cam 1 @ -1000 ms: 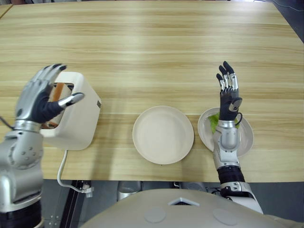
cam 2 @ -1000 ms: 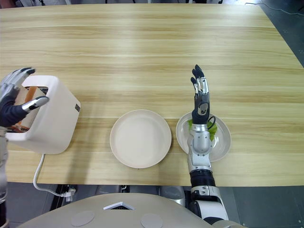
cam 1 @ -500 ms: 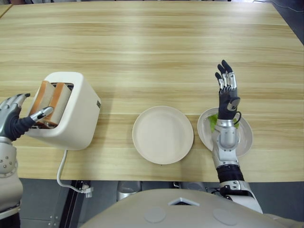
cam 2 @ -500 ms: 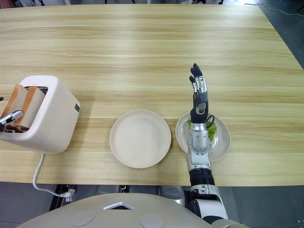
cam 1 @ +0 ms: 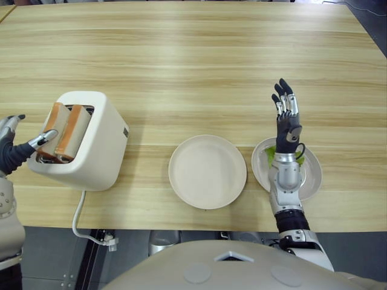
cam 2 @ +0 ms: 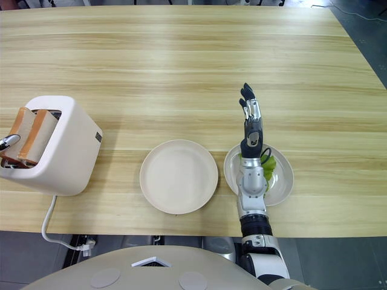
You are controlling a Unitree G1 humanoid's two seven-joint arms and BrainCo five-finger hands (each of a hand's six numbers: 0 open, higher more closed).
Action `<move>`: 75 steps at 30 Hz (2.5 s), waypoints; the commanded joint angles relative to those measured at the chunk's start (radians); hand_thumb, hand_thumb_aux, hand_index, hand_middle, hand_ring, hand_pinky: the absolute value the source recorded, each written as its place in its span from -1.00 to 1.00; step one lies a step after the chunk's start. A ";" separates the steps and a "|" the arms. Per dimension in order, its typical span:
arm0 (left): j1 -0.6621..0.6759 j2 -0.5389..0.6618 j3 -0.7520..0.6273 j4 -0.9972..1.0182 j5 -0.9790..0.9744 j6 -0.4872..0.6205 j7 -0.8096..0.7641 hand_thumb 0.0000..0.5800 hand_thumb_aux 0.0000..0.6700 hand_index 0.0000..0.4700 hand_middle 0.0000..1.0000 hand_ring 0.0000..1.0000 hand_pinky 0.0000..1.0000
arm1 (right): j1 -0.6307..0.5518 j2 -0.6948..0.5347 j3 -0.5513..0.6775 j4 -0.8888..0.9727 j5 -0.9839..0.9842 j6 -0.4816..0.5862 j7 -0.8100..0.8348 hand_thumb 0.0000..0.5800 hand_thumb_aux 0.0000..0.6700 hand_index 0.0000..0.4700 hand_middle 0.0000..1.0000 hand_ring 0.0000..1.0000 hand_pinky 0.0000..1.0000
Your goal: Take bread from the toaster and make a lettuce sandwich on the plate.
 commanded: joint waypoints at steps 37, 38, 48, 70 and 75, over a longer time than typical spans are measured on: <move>-0.129 0.010 -0.150 0.061 -0.048 -0.118 0.053 1.00 1.00 0.96 -1.00 -1.00 -1.00 | -0.029 0.020 0.014 0.091 -0.053 -0.021 -0.033 -1.00 -1.00 -1.00 -1.00 -1.00 -1.00; -0.127 0.009 -0.152 0.063 -0.049 -0.118 0.055 1.00 1.00 0.96 -1.00 -1.00 -1.00 | -0.030 0.020 0.014 0.092 -0.053 -0.020 -0.035 -1.00 -1.00 -1.00 -1.00 -1.00 -1.00; -0.157 0.004 -0.169 0.074 -0.042 -0.135 0.091 1.00 1.00 0.96 -1.00 -1.00 -1.00 | -0.043 0.016 0.012 0.112 -0.055 -0.025 -0.041 -1.00 -1.00 -1.00 -1.00 -1.00 -1.00; -0.390 -0.025 0.132 -0.154 -0.030 -0.146 0.387 1.00 1.00 0.96 -1.00 -1.00 -1.00 | -0.075 0.012 0.015 0.146 -0.060 -0.030 -0.048 -1.00 -1.00 -1.00 -1.00 -1.00 -1.00; -0.418 -0.041 0.075 -0.208 -0.084 -0.202 0.377 1.00 1.00 0.96 0.04 0.04 0.04 | -0.085 -0.018 -0.010 0.139 -0.085 -0.033 -0.070 -1.00 -1.00 -1.00 -1.00 -1.00 -1.00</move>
